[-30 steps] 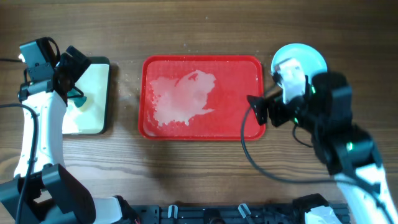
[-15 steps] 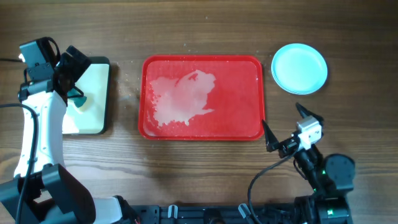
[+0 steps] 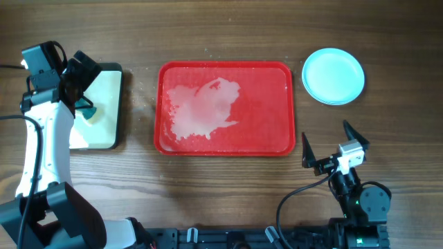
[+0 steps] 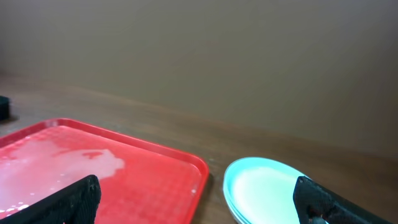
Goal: Clean dirty plates on tray and stack at the side
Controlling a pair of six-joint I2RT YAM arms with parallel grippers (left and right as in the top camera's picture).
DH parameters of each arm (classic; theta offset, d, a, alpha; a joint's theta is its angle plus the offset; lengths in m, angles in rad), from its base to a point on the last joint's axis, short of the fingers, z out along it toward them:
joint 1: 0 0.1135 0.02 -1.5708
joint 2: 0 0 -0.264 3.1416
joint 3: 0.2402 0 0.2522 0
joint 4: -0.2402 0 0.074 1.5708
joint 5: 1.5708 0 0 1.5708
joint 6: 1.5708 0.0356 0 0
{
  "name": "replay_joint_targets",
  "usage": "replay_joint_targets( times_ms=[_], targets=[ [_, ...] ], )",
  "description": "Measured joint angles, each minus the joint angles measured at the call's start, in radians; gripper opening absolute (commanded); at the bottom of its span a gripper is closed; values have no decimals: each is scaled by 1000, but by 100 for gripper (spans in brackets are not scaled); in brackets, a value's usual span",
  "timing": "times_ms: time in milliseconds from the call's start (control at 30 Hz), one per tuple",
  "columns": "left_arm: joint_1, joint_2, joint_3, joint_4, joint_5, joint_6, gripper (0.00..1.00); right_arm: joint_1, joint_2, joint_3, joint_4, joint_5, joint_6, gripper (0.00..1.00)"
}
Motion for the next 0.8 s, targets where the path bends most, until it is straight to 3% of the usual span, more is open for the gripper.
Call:
replay_joint_targets(
  times_ms=[433,600,800],
  targets=[
    [0,0,0,0,0,0,100,-64,-1,-1,-34,85,5,100],
    [0,0,0,0,0,0,100,-64,-1,-1,-42,145,145,100],
    [0,0,0,0,0,0,100,-64,-1,-1,-42,157,143,100]
  ],
)
